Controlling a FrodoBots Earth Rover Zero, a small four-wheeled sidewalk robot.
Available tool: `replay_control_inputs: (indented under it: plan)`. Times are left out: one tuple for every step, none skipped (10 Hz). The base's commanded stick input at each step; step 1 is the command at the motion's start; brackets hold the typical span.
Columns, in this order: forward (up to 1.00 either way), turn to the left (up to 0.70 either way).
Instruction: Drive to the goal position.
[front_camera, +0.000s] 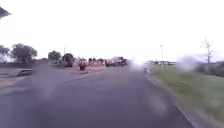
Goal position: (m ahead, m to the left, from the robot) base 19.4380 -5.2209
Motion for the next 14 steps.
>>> replay_control_inputs:
  plan:
    - [1.0, 0.0]
    - [1.0, 0.0]
    - [1.0, 0.0]
    - [1.0, 0.0]
    - [1.0, -0.18]
    - [1.0, -0.08]
    - [1.0, 0.0]
    - [1.0, 0.0]
    - [1.0, 0.0]
    - [1.0, 0.0]
    - [1.0, 0.0]
    - [1.0, -0.02]
    - [1.0, -0.05]
    - [1.0, -0.19]
